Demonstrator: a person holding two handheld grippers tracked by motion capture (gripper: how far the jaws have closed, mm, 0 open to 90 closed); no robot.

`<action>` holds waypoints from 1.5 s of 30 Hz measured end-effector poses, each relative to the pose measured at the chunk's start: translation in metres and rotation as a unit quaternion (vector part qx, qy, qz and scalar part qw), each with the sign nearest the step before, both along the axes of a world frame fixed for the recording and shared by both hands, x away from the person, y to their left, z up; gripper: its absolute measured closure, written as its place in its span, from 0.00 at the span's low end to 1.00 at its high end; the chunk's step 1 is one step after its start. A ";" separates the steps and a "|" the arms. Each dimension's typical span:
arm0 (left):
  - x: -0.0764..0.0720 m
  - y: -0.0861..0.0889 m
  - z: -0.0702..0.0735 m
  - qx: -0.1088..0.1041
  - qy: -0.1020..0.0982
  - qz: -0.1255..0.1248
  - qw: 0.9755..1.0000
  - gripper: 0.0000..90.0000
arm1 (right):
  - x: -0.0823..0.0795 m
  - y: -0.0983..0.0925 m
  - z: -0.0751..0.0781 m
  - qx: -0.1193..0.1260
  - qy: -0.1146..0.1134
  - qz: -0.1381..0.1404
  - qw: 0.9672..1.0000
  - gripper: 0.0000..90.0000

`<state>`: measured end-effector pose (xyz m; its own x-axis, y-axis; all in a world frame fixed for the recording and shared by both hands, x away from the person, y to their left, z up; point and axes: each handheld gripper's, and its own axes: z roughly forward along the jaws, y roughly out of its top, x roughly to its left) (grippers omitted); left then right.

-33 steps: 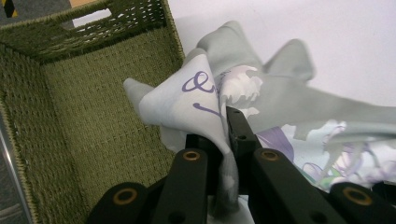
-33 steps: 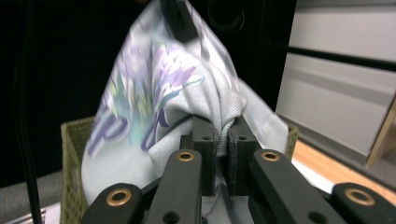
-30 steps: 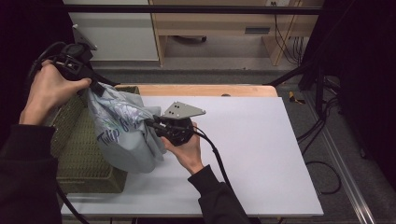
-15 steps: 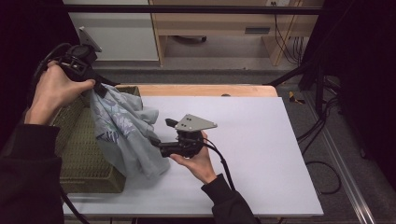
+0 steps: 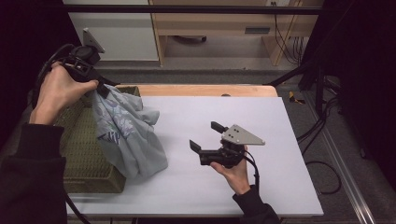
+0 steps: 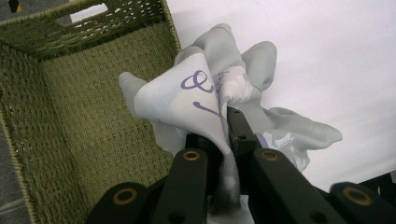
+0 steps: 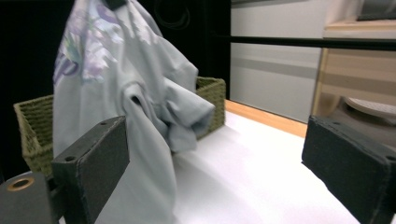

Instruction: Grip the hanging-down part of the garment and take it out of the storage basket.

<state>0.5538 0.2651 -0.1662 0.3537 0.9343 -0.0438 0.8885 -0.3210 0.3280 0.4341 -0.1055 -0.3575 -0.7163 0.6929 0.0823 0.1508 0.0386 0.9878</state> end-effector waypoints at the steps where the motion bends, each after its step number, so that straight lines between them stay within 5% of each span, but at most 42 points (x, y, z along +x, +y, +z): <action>1: 0.000 0.000 0.000 -0.002 0.000 0.000 1.000 0.95 | -0.002 -0.005 -0.002 -0.004 -0.002 -0.006 1.000 0.07; 12: 0.003 -0.001 -0.005 -0.004 0.003 0.000 1.000 0.95 | -0.025 -0.056 -0.022 0.008 -0.007 -0.065 0.998 0.01; 27: 0.002 0.005 -0.005 -0.010 0.004 0.000 1.000 0.95 | -0.048 -0.075 -0.048 -0.002 -0.003 -0.090 0.996 0.00; 30: 0.002 0.005 -0.005 -0.011 0.004 0.001 1.000 0.95 | -0.052 -0.079 -0.051 0.012 0.008 -0.092 0.996 0.00; 45: 0.001 0.007 -0.006 -0.014 0.002 -0.001 1.000 0.95 | -0.060 -0.090 -0.066 0.008 0.008 -0.105 0.994 0.00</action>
<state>0.5550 0.2725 -0.1720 0.3547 0.9323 -0.0716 0.8891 -0.3126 0.3343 0.3737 -0.1957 -0.4234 -0.5544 0.8256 0.1050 0.1697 -0.0113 0.9854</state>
